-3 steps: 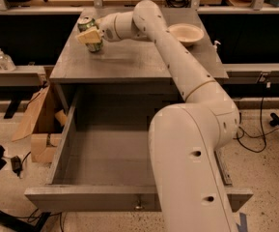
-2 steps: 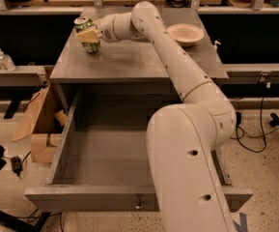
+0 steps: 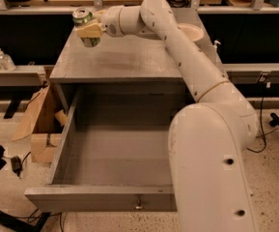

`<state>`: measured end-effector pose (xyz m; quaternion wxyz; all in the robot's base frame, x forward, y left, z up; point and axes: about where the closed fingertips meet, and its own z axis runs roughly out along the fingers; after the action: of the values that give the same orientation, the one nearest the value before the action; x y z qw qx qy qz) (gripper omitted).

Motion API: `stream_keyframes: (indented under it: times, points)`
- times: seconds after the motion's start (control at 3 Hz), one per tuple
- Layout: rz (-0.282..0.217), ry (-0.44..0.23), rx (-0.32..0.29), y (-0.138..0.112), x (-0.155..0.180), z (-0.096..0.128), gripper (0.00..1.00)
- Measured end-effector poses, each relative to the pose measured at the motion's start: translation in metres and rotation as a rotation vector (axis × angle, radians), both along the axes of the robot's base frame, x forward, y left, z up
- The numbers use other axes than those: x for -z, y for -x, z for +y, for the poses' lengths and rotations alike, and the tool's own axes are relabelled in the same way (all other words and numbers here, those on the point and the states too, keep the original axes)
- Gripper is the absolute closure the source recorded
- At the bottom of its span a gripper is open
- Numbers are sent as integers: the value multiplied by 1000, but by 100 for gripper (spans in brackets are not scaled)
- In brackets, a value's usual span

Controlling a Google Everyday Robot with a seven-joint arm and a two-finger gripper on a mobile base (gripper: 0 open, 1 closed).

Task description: Place green can into top drawer

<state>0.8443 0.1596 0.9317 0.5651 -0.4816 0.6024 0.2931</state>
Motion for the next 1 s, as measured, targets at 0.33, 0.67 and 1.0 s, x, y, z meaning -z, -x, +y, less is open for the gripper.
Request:
stream_keyframes:
  times: [0.33, 0.67, 1.0]
  points:
    - [-24, 53, -11, 44, -28, -37, 100]
    - [2, 139, -30, 94, -36, -66, 100]
    - [128, 231, -74, 156, -14, -97, 100]
